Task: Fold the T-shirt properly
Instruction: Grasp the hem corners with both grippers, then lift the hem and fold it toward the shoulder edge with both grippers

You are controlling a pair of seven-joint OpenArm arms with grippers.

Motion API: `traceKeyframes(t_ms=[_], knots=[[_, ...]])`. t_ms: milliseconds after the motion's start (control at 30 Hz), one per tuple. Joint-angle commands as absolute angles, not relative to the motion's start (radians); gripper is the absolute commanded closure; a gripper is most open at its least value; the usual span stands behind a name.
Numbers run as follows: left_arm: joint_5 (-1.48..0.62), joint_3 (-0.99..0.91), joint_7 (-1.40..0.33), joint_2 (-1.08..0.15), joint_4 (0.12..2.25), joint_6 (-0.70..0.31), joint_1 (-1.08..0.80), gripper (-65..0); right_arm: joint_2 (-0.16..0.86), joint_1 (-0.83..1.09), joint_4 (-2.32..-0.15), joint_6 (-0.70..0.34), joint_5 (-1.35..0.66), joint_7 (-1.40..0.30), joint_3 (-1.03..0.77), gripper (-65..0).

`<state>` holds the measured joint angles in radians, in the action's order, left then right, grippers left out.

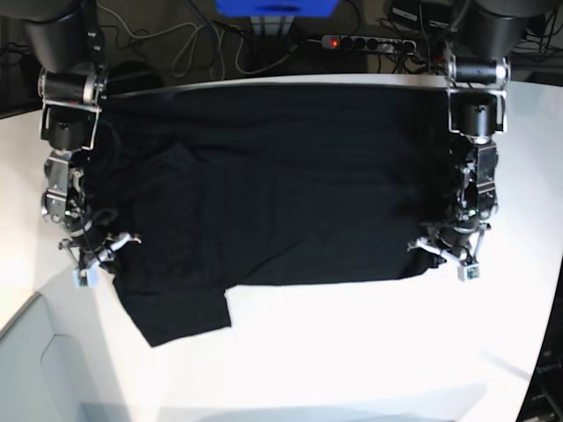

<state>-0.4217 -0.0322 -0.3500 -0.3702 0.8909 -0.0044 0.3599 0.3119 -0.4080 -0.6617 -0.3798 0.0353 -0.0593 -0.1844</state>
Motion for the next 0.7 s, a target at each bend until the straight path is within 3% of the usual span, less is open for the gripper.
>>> traceKeyframes(t_ms=[0,233,667], knots=[[-0.410,-0.067,-0.387,-0.387,0.929,0.004,0.367,0.0,0.323,-0.392,-0.708,-0.378,0.050,-0.093,-0.185,-0.1],[-0.412,-0.134,-0.472,-0.386,1.095,0.002,0.300,0.0,0.317,-0.298,-0.961,-0.378,0.050,-0.171,-0.246,-0.1],[-0.412,-0.226,-0.475,-0.386,1.374,0.001,0.136,0.0,0.323,-0.176,-1.221,-0.384,0.048,-0.196,-0.282,-0.1]])
